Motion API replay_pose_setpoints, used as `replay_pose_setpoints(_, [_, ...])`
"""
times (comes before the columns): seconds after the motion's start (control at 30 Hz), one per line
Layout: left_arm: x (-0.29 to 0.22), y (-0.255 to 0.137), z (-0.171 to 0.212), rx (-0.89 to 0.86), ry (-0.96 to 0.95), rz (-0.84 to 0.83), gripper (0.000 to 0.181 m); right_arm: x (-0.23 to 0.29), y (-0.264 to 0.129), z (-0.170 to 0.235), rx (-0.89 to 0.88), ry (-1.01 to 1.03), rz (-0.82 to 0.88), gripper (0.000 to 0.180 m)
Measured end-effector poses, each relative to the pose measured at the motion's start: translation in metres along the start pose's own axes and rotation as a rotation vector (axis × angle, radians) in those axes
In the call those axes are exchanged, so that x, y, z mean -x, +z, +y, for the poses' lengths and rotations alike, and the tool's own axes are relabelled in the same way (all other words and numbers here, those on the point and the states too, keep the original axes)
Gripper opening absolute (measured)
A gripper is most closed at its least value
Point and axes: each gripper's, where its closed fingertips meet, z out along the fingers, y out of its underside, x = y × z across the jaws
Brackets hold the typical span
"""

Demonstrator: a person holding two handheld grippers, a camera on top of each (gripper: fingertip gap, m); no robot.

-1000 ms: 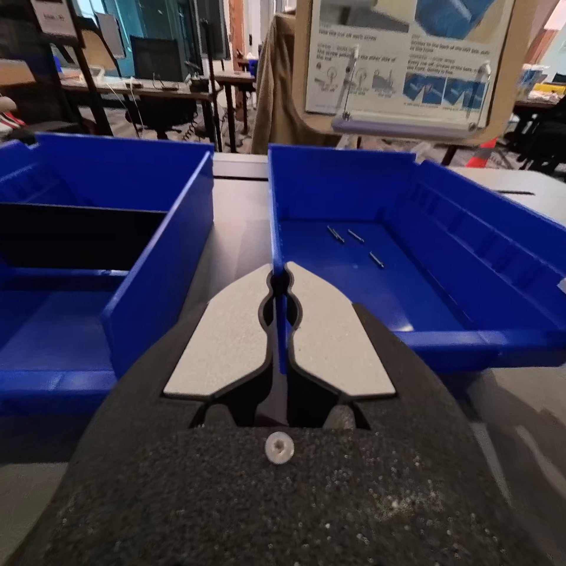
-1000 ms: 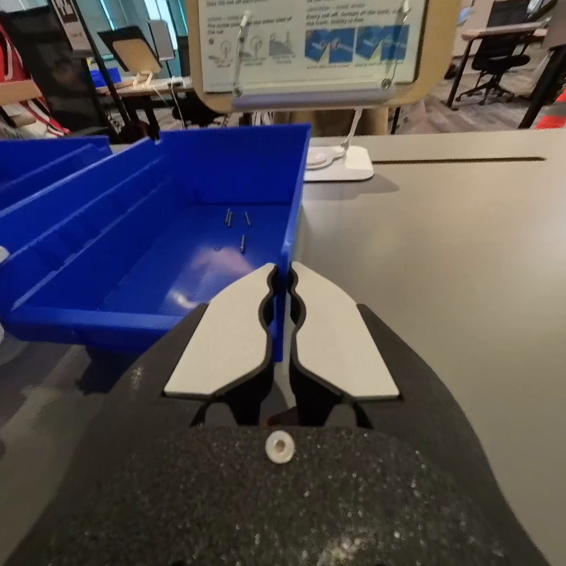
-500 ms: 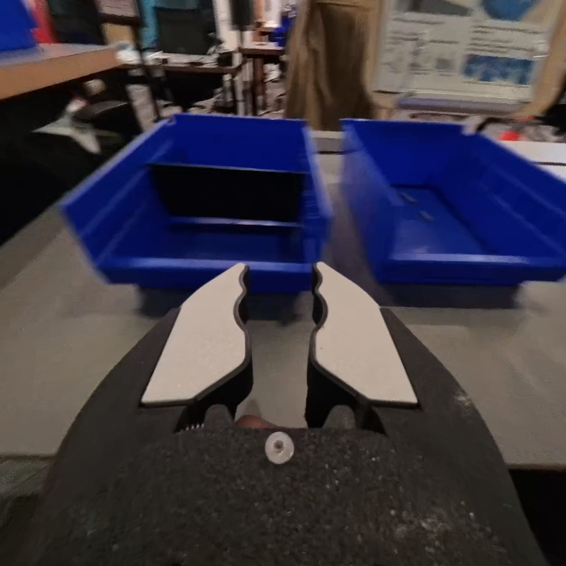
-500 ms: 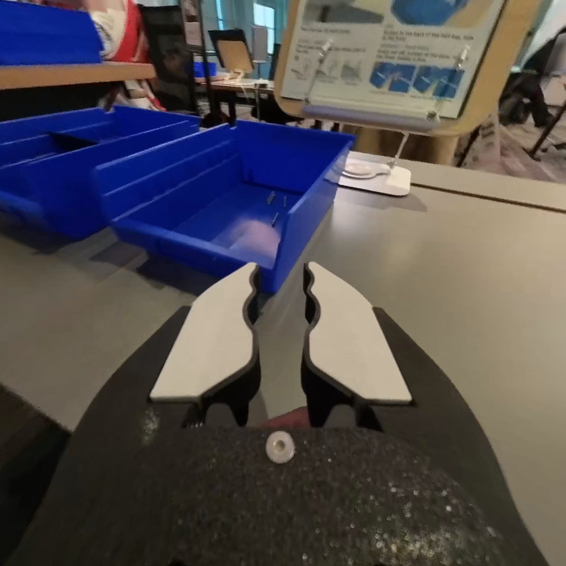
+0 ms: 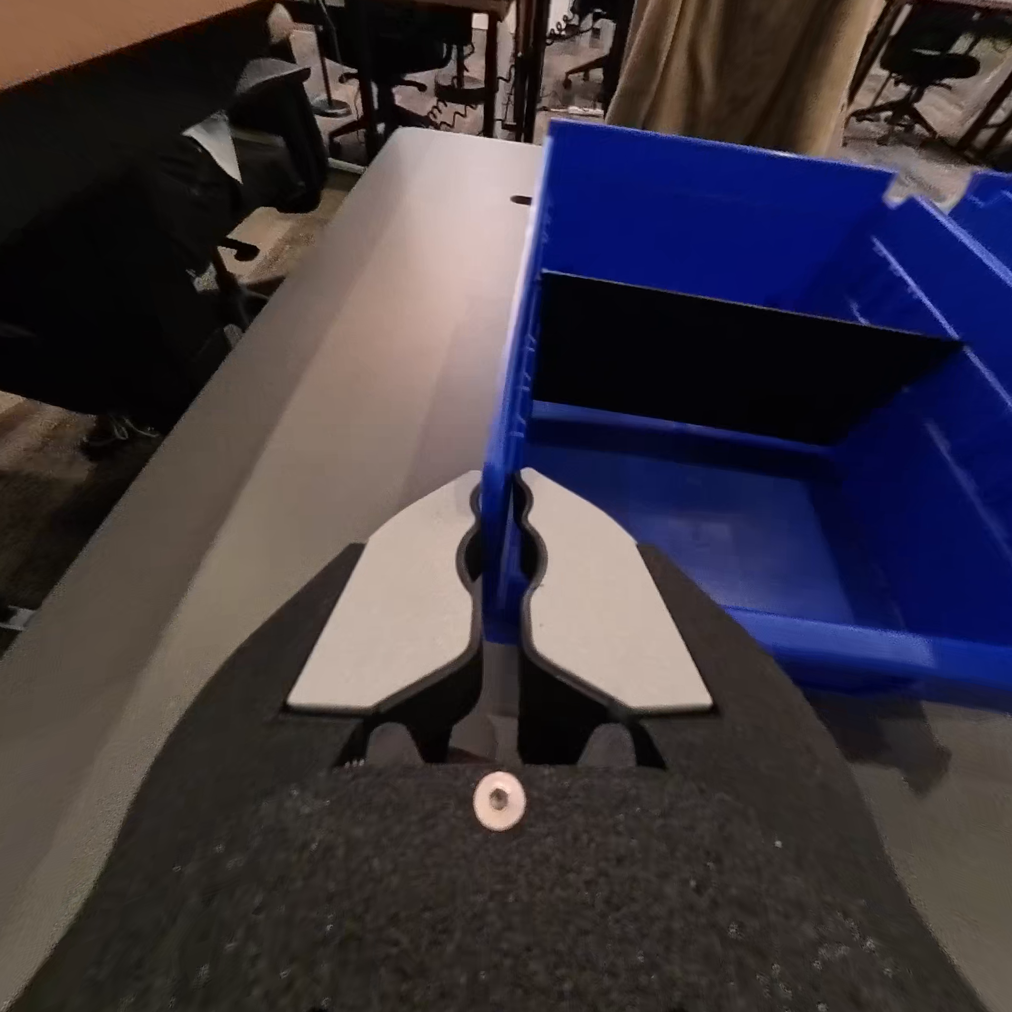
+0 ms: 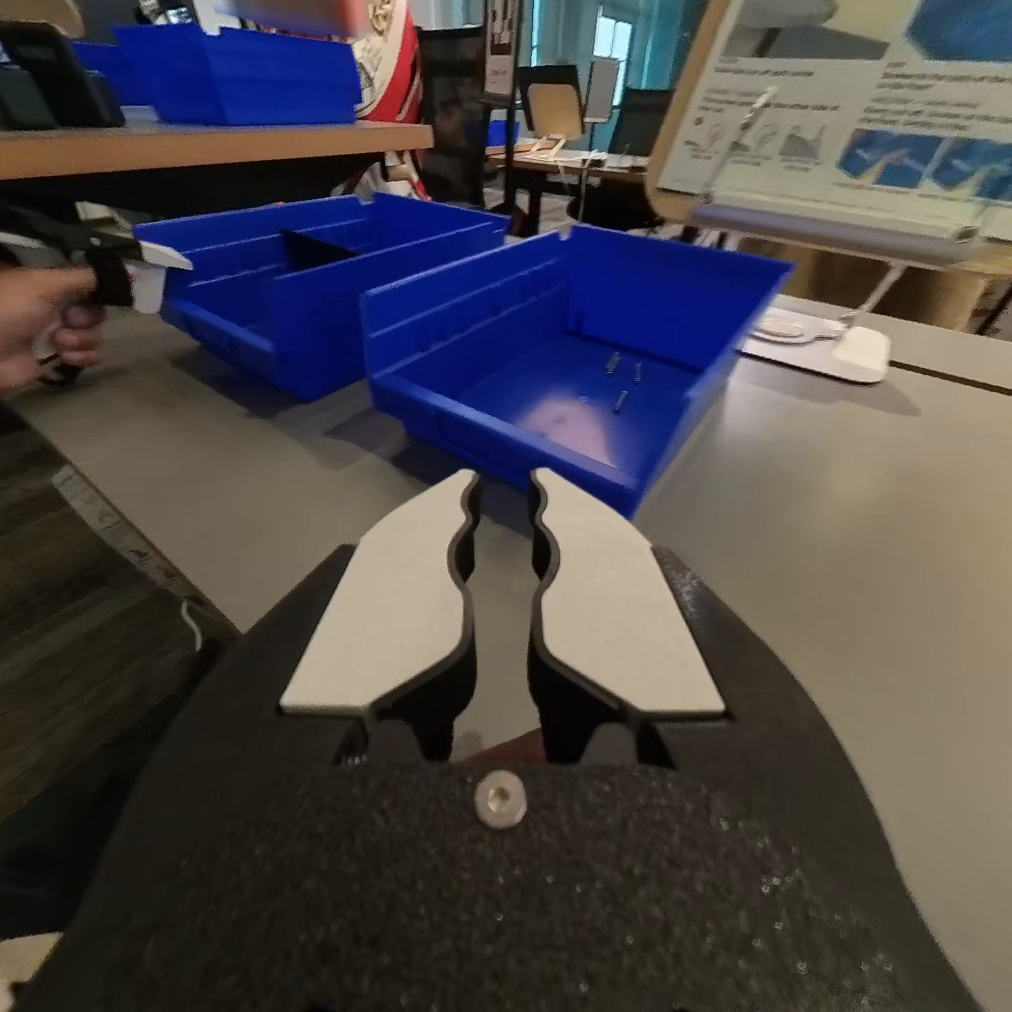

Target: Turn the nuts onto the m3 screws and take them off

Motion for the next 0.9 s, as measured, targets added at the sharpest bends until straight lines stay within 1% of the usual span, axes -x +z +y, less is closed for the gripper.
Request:
replay_pose_setpoints(0.07, [-0.013,-0.011,0.007,-0.005,-0.025,0.014,0.003,0.022,0.015,0.003,0.033,0.009,-0.046,0.015])
replay_pose_setpoints(0.13, [-0.022,-0.029,0.015,-0.019,-0.010,-0.048,0.002,0.051,0.036,0.010,0.092,-0.008,-0.109,0.015])
replay_pose_setpoints(0.23, [-0.033,-0.064,0.029,-0.015,0.021,-0.153,0.003,0.084,0.073,0.020,0.163,-0.017,-0.130,0.016])
replay_pose_setpoints(0.33, [-0.040,-0.101,0.045,-0.030,-0.014,-0.252,0.003,0.113,0.105,0.012,0.142,0.023,-0.153,0.022])
replay_pose_setpoints(0.43, [-0.049,-0.135,0.059,-0.071,-0.057,-0.330,0.003,0.138,0.128,0.006,0.136,0.033,-0.187,0.027])
replay_pose_setpoints(0.53, [-0.058,-0.156,0.068,-0.105,-0.061,-0.372,0.003,0.145,0.142,-0.005,0.084,0.054,-0.162,0.029])
replay_pose_setpoints(0.6, [-0.064,-0.161,0.071,-0.109,-0.055,-0.379,0.004,0.153,0.153,-0.004,0.104,0.059,-0.185,0.024])
replay_pose_setpoints(0.63, [-0.066,-0.163,0.071,-0.109,-0.047,-0.383,0.004,0.153,0.158,-0.002,0.128,0.057,-0.166,0.023])
replay_pose_setpoints(0.67, [-0.067,-0.163,0.072,-0.109,-0.042,-0.390,0.004,0.147,0.162,-0.003,0.127,0.051,-0.125,0.011])
replay_pose_setpoints(0.7, [-0.069,-0.164,0.071,-0.114,-0.046,-0.396,0.004,0.143,0.164,-0.004,0.125,0.049,-0.114,0.004])
replay_pose_setpoints(0.73, [-0.071,-0.165,0.070,-0.122,-0.045,-0.401,0.004,0.142,0.165,-0.004,0.122,0.074,-0.121,0.003])
replay_pose_setpoints(0.8, [-0.077,-0.168,0.065,-0.144,-0.013,-0.428,0.004,0.137,0.164,-0.006,0.106,0.098,-0.097,0.003])
replay_pose_setpoints(0.9, [-0.091,-0.177,0.045,-0.239,0.022,-0.433,0.004,0.126,0.147,-0.031,-0.008,0.105,-0.072,0.003])
